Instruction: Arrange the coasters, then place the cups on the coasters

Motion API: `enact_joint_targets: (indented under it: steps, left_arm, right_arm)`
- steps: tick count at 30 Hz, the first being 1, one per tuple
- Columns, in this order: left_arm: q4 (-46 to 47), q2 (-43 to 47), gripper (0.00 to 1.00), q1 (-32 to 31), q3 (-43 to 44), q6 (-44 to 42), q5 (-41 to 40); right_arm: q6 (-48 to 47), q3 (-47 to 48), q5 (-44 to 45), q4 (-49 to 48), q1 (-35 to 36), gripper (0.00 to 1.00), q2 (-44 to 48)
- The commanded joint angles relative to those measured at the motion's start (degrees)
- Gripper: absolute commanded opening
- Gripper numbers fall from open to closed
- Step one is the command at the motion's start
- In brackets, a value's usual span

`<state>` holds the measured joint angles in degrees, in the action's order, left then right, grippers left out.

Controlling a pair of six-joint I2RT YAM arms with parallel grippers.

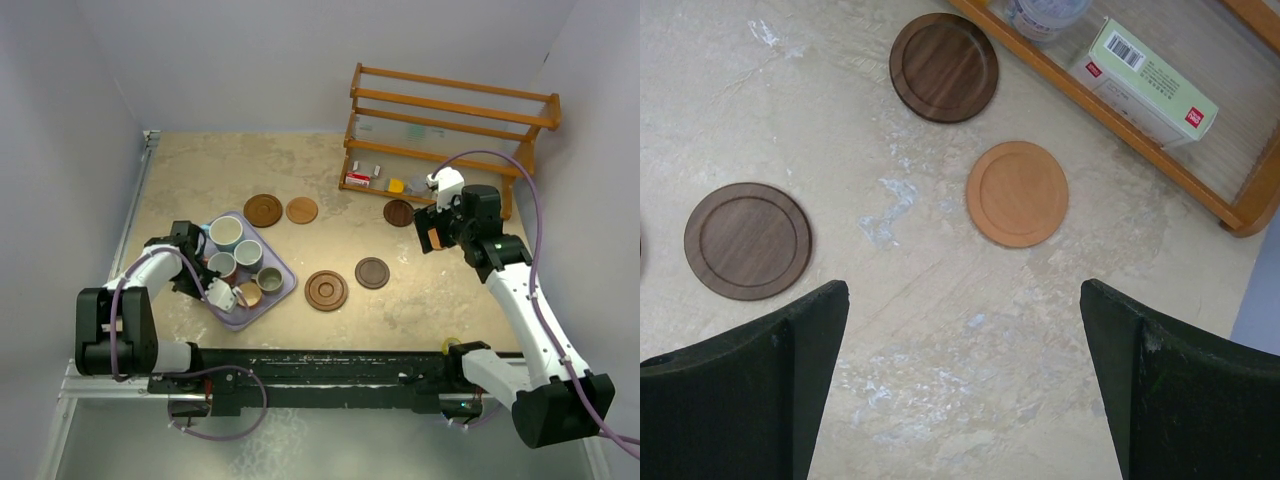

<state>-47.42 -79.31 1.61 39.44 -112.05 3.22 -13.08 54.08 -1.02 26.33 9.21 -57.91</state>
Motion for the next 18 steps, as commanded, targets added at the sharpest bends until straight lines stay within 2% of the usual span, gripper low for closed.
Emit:
enact_joint_targets:
  steps: [1, 4, 7, 11, 13, 18]
  left_arm:
    - [14.55, -4.66, 0.03, 3.54, -0.87, -3.13, -3.46]
    - [10.16, -1.97, 0.03, 3.58, -0.70, -2.47, -1.73]
    - [5.74, 5.28, 0.04, 3.54, -2.29, -2.04, 0.92]
    - [-0.06, 14.25, 0.17, 3.49, -5.20, -1.24, 2.63]
    - [-3.69, 17.92, 0.27, 3.49, -5.59, -0.35, 4.39]
    - [-13.54, 23.75, 0.43, 3.40, -4.65, 2.78, 10.62]
  right_arm:
    - [-0.68, 1.64, -0.16, -0.74, 0.46, 1.00, -0.16]
    - [-0.68, 1.77, -0.21, -0.54, 0.63, 1.00, -0.33]
    - [-0.65, 1.90, -0.30, -0.49, 0.63, 1.00, -0.37]
    - [-0.44, 2.22, -0.38, -0.35, 0.93, 1.00, -0.52]
    - [-0.19, 2.41, -0.51, -0.08, 1.06, 1.00, -0.62]
    - [0.03, 2.11, -0.42, -0.03, 1.07, 1.00, 0.14]
